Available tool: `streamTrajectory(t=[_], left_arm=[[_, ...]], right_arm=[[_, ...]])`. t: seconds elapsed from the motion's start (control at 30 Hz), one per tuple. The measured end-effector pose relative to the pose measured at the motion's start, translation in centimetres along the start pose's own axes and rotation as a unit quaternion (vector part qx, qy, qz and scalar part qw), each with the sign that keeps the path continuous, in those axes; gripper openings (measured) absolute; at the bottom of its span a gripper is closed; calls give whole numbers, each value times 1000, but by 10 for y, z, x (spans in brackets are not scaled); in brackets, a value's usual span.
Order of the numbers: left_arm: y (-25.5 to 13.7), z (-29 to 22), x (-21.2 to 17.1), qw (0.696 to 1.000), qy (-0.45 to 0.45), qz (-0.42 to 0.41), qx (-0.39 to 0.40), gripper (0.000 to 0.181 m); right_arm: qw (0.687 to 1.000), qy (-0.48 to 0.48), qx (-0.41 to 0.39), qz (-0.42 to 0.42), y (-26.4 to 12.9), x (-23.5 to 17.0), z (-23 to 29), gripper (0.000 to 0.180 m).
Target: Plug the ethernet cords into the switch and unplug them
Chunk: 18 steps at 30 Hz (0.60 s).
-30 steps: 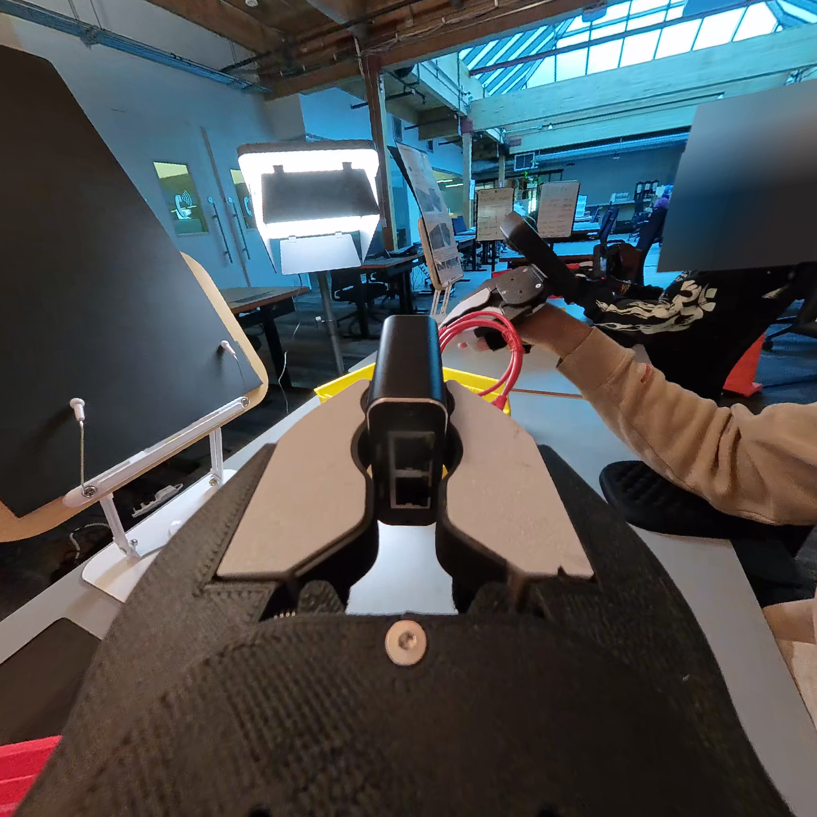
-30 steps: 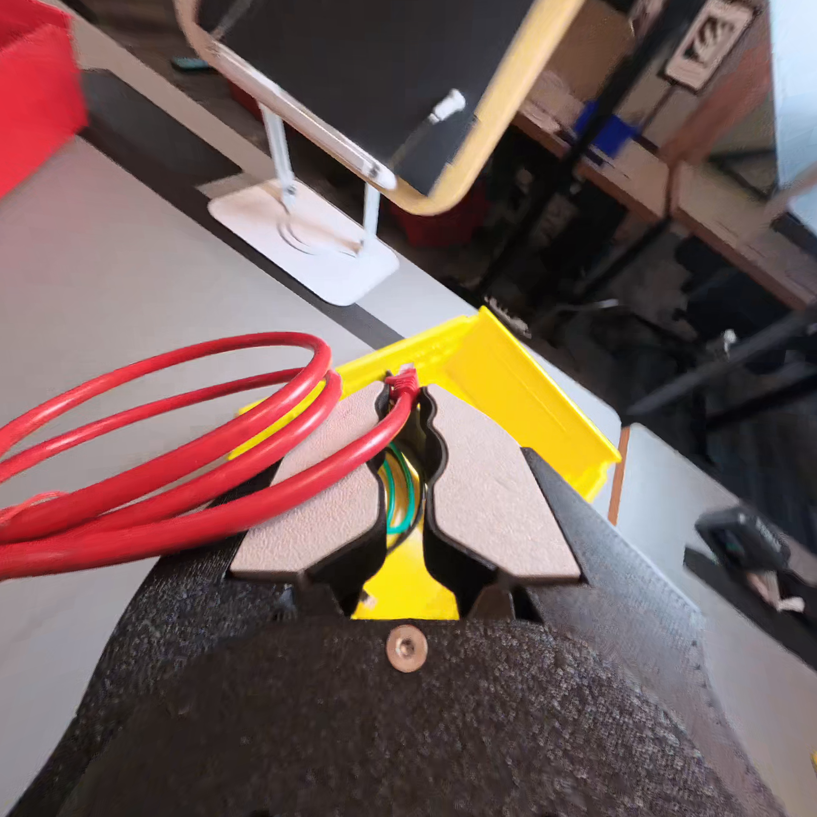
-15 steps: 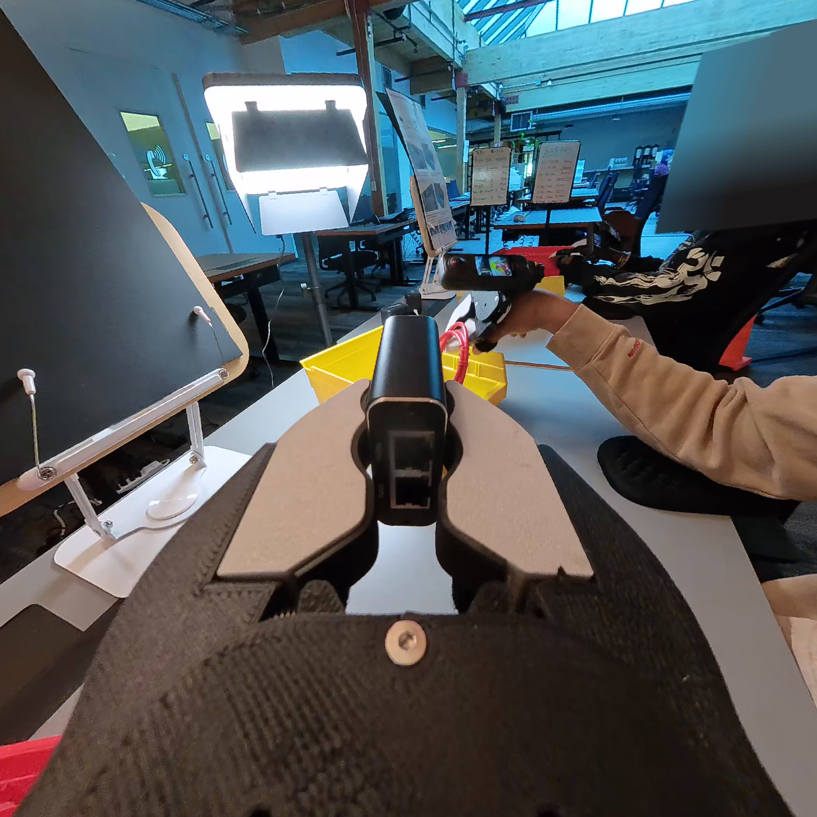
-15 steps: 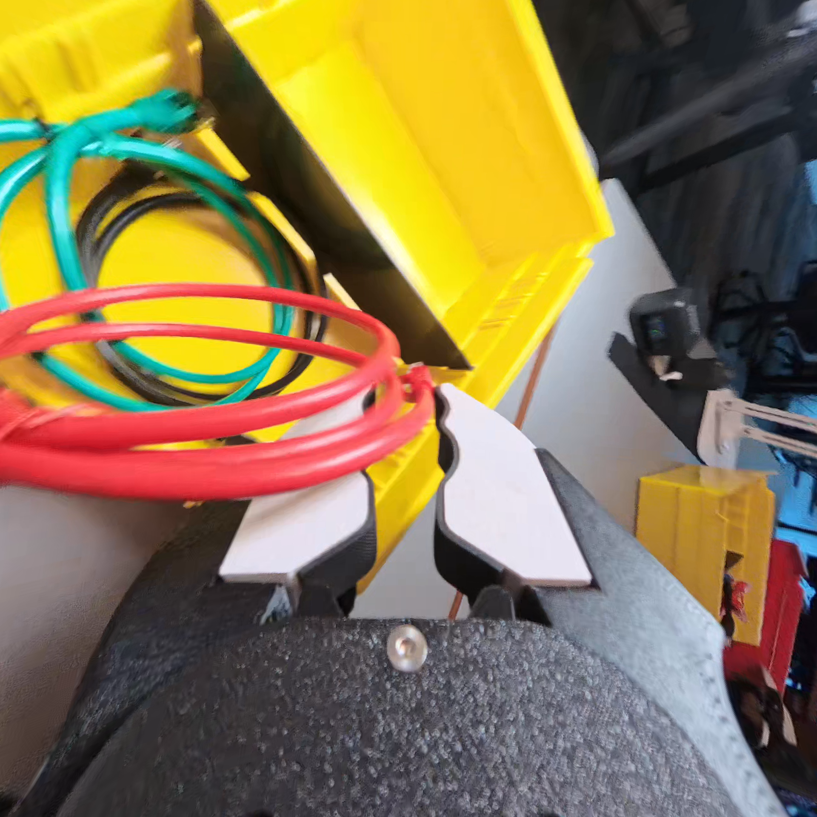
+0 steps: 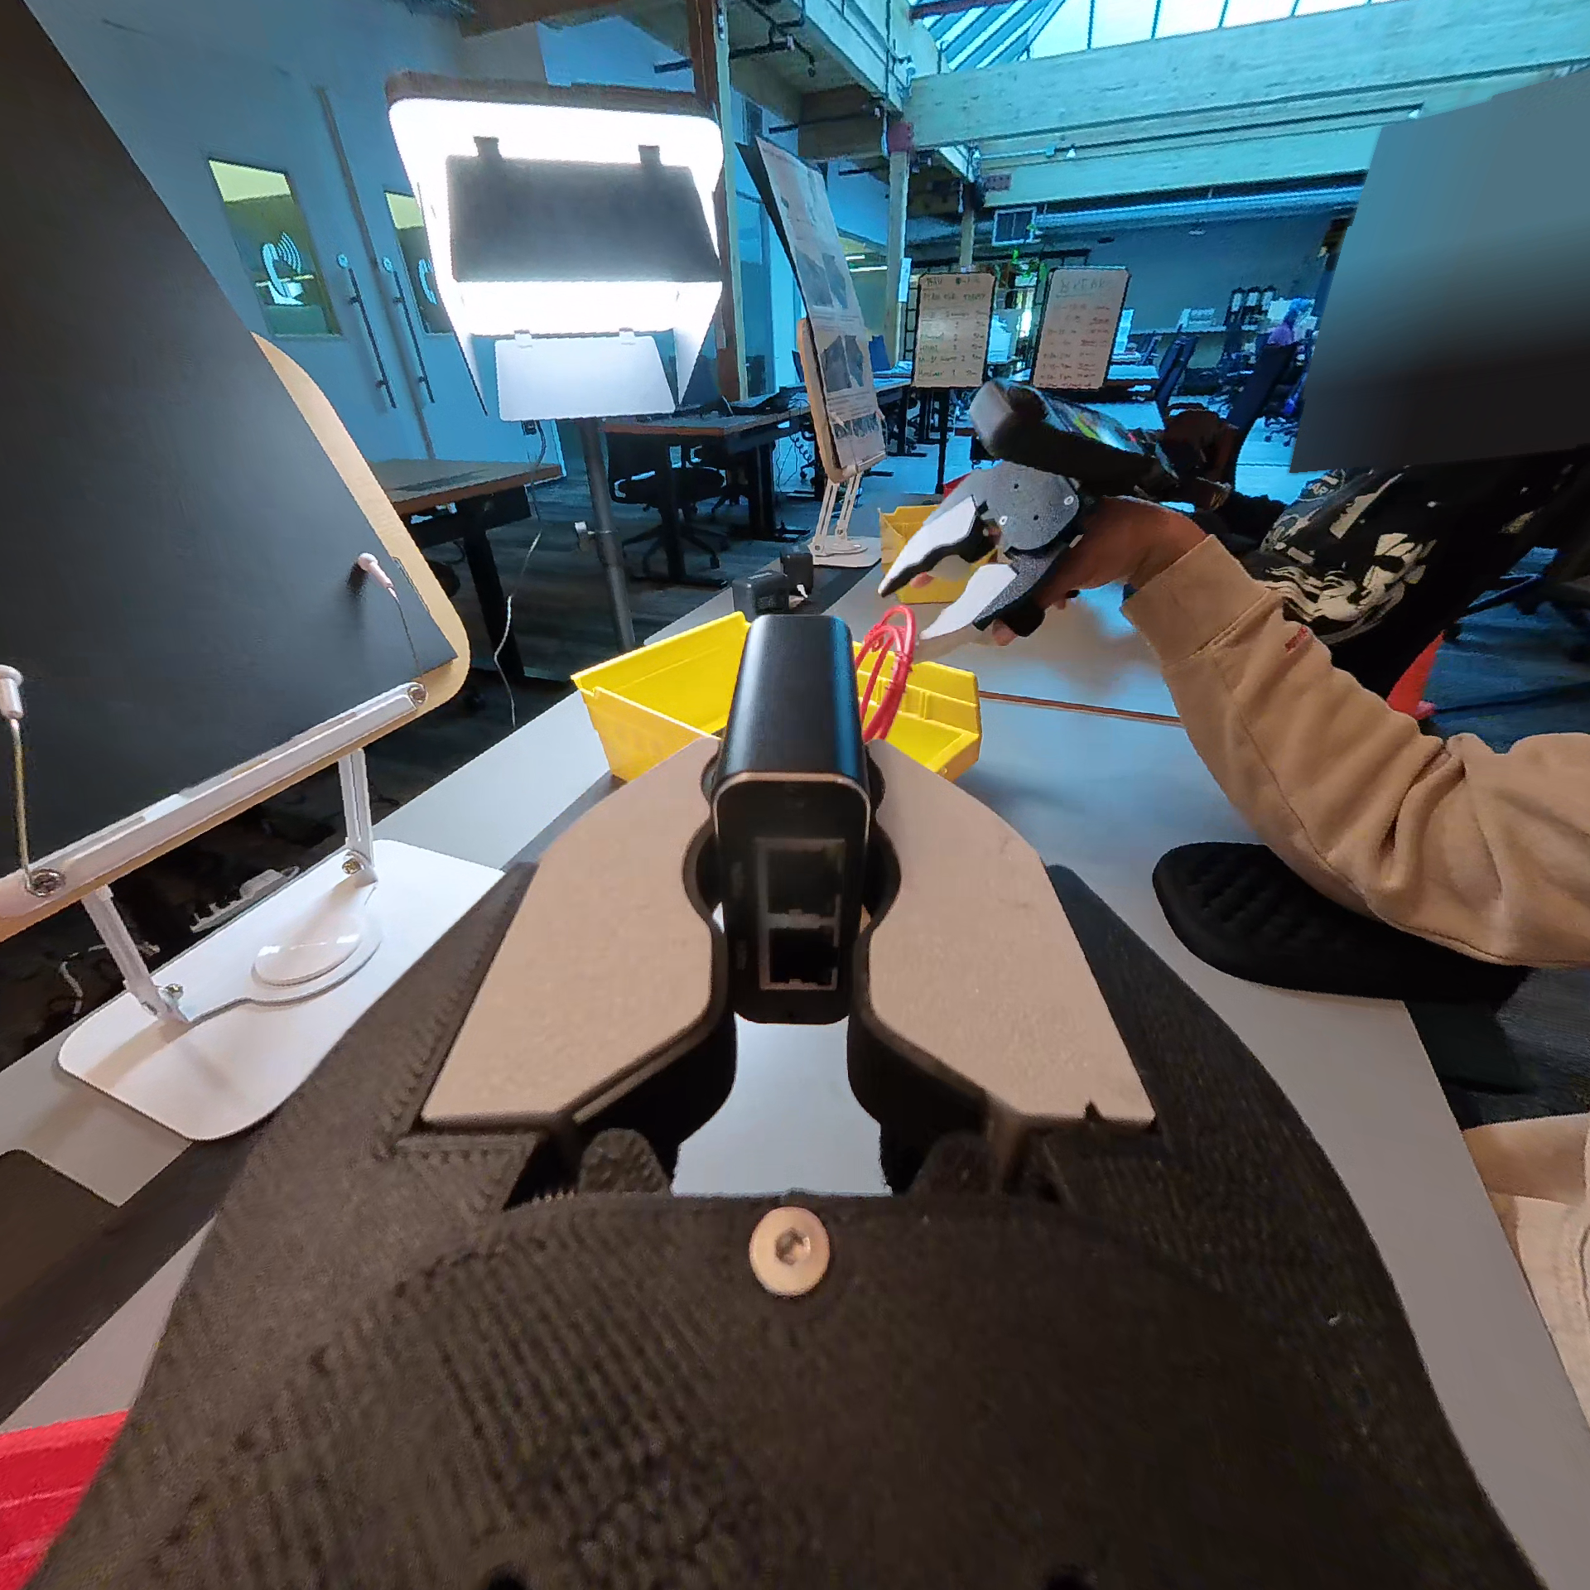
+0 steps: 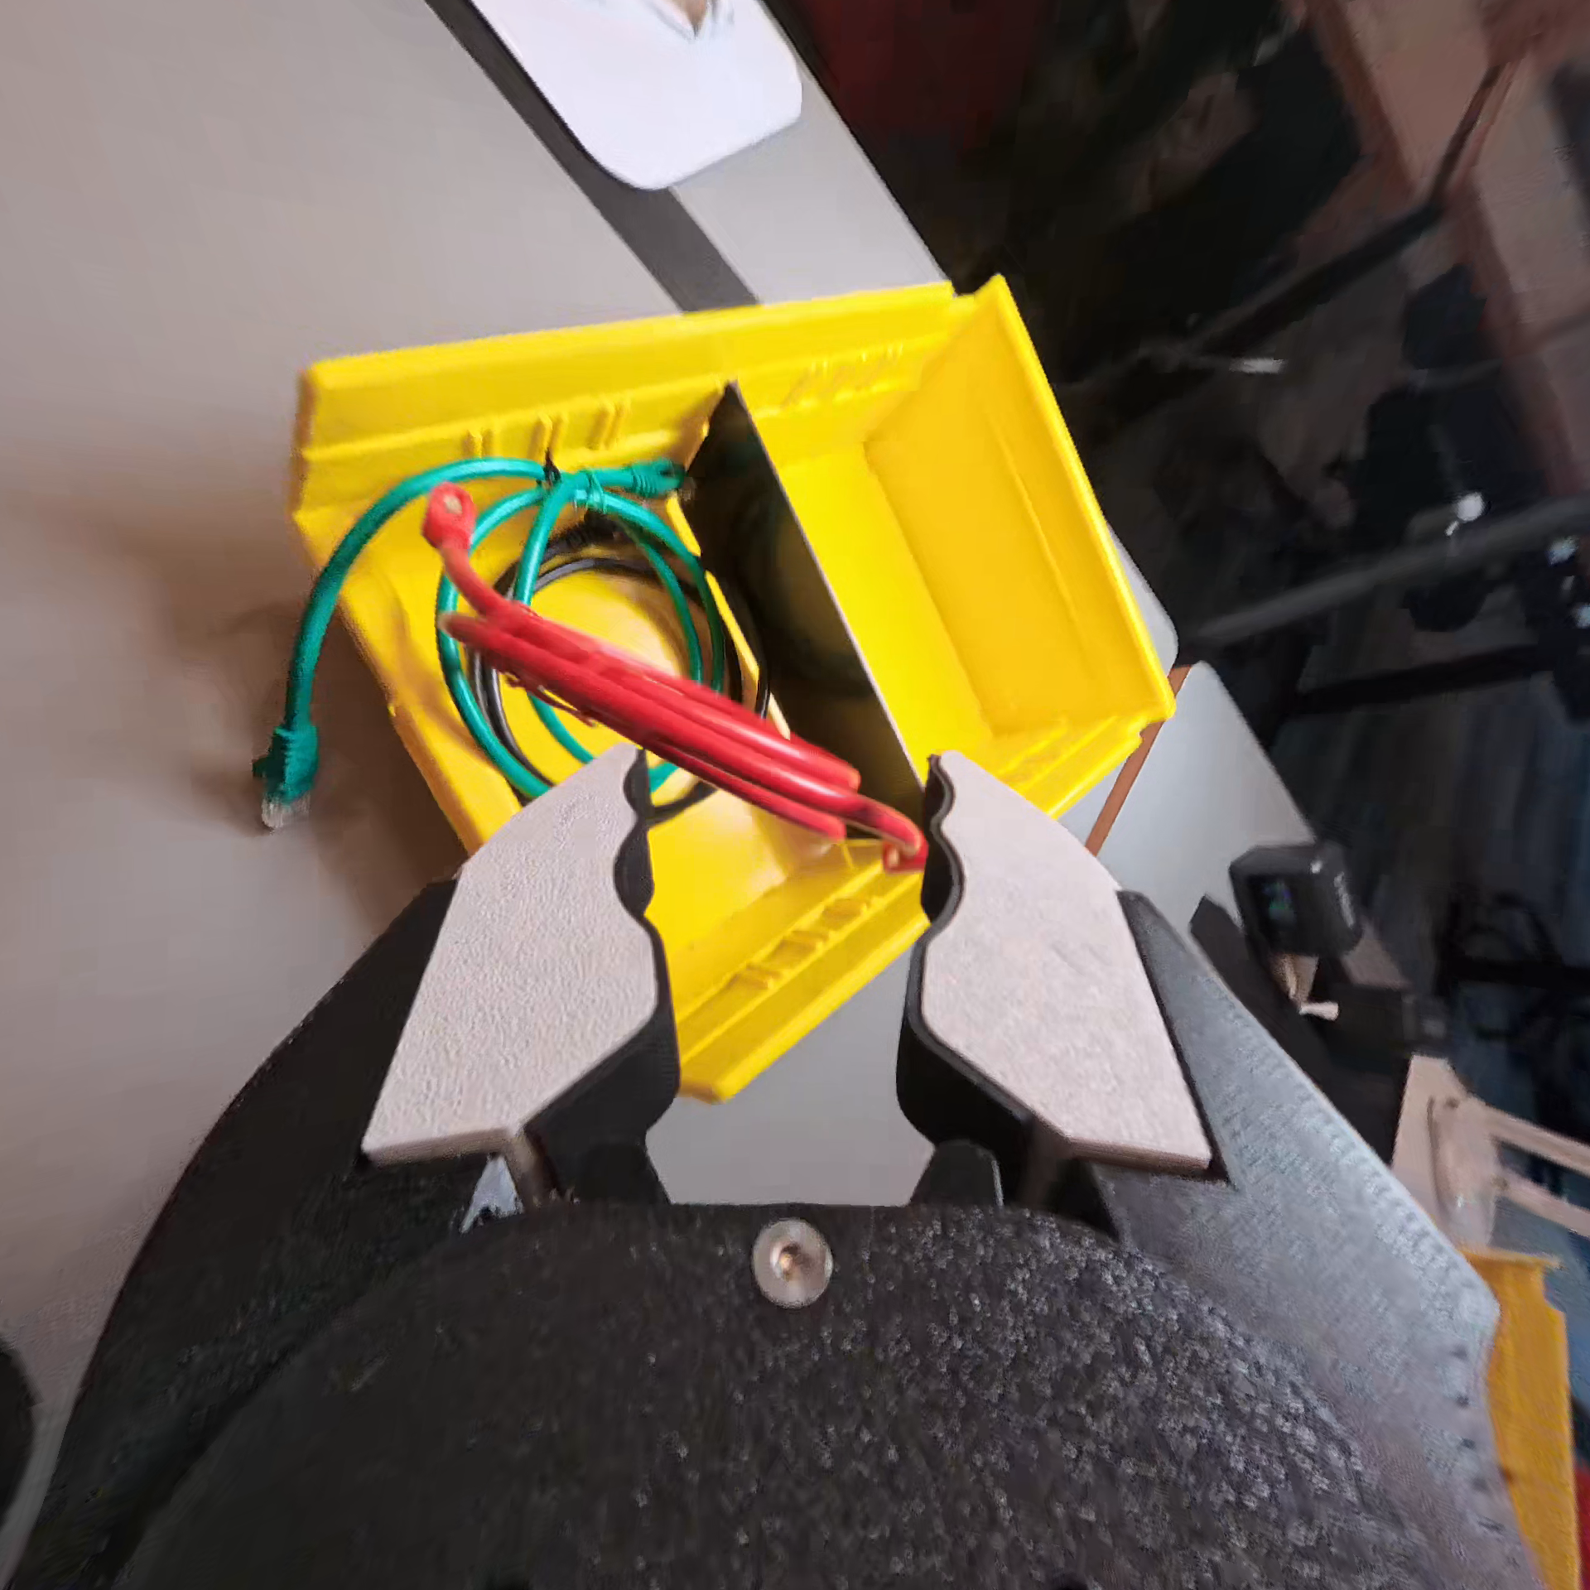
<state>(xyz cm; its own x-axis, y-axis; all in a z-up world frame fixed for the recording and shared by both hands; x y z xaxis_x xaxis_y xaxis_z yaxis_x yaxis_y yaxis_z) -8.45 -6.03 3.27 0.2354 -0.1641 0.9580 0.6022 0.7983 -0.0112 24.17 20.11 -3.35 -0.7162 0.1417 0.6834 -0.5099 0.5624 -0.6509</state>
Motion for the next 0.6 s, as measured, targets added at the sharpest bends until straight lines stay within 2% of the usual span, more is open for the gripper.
streamTrajectory(t=[0.03, 0.1, 0.13, 0.3, 0.4, 0.43, 0.5, 0.6], left_arm=[[1, 0, -1, 1000, 0, 2, -1, 26], [1, 0, -2, 1000, 1, 4, -2, 26], [1, 0, -2, 1000, 1, 4, -2, 26], [2, 1, -4, 1000, -2, 5, -3, 26], [2, 1, -4, 1000, -3, 5, -2, 26], [2, 1, -4, 1000, -4, 3, -2, 26], [4, 1, -5, 1000, -6, 1, -2, 26], [7, -1, -7, 1000, -15, -4, -10, 27]], right_arm=[[1000, -10, -4, -20, 0, 6, 1, 51], [998, -16, -18, -59, 0, 15, 1, 9], [997, -3, -26, -67, 0, 17, -2, 0], [991, 107, -50, -63, 6, 15, -20, 0], [987, 117, -80, -80, 5, 15, -29, 0], [985, 121, -78, -99, 2, 18, -29, 8], [978, 133, -51, -150, -5, 30, -24, 13], [956, 123, 62, -259, -23, 60, 6, 24]])
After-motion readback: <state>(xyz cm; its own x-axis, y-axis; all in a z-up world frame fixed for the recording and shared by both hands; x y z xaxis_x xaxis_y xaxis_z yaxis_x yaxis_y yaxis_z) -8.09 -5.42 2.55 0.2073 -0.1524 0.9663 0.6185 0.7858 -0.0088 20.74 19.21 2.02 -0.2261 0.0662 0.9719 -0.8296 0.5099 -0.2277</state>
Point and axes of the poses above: each gripper's, where its closed fingertips meet, y out along the fingers, x out of its top, z = x × y across the jaws, the point moved 6 cm from there along -y, back along the fingers, and after that the axes turned 15 degrees about y, right-handed, at the moved point
